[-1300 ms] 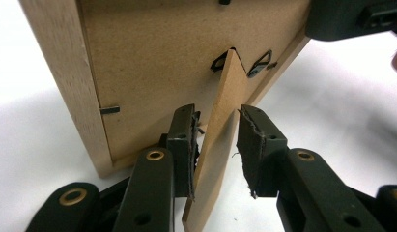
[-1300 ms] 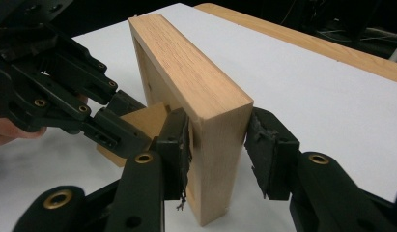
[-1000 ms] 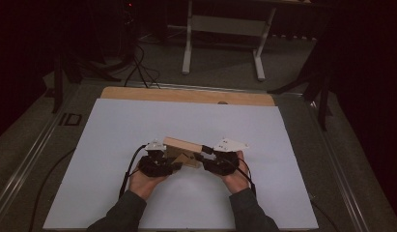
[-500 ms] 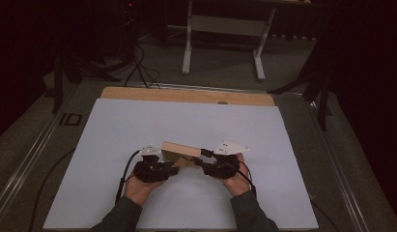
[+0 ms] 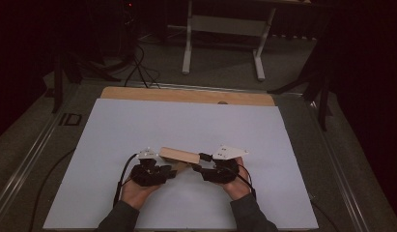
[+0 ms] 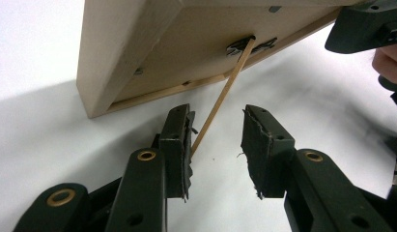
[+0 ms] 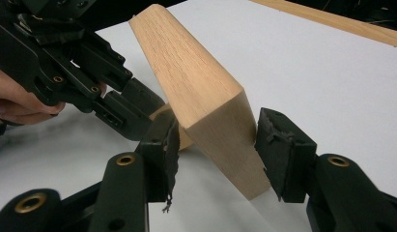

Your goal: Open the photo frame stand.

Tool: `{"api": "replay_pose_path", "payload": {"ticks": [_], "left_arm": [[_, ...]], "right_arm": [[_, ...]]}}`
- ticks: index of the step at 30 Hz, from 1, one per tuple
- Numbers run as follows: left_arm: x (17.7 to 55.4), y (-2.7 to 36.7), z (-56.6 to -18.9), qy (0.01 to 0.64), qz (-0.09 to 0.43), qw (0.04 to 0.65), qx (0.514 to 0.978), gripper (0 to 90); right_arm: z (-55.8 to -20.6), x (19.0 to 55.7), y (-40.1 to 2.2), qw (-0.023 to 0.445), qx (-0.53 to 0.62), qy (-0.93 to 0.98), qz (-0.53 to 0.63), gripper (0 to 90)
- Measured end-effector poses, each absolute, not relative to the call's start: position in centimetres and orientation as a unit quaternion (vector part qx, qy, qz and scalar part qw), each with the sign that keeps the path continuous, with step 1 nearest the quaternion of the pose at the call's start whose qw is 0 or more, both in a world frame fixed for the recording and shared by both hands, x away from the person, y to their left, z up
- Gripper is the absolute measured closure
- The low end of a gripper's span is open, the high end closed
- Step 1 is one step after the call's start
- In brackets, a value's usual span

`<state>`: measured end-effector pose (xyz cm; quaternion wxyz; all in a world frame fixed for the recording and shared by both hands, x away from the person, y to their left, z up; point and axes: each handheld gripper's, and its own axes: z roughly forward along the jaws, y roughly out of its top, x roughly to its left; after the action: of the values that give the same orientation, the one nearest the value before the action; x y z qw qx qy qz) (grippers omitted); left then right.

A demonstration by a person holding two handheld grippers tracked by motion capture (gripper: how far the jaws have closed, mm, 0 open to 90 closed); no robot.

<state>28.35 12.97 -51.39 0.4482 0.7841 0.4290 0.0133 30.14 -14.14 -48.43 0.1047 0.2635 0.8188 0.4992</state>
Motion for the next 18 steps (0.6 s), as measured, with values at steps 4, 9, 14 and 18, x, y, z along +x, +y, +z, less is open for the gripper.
{"api": "replay_pose_path", "payload": {"ticks": [4, 9, 14, 18], "left_arm": [[28.30, 13.07, -51.38, 0.429, 0.014, 0.449, 0.783, 63.4], [28.25, 13.10, -51.47, 0.432, 0.013, 0.450, 0.782, 63.3], [28.15, 13.15, -51.60, 0.433, 0.010, 0.447, 0.783, 63.1], [28.01, 13.22, -51.60, 0.433, 0.012, 0.447, 0.783, 63.2]], "right_arm": [[-48.44, 30.10, -14.13, 0.105, 0.263, 0.819, 0.499, 50.2], [-48.45, 30.08, -14.13, 0.105, 0.260, 0.820, 0.499, 49.9], [-48.47, 29.93, -14.01, 0.104, 0.255, 0.824, 0.494, 48.2], [-48.46, 29.72, -13.83, 0.108, 0.252, 0.828, 0.489, 47.6]]}}
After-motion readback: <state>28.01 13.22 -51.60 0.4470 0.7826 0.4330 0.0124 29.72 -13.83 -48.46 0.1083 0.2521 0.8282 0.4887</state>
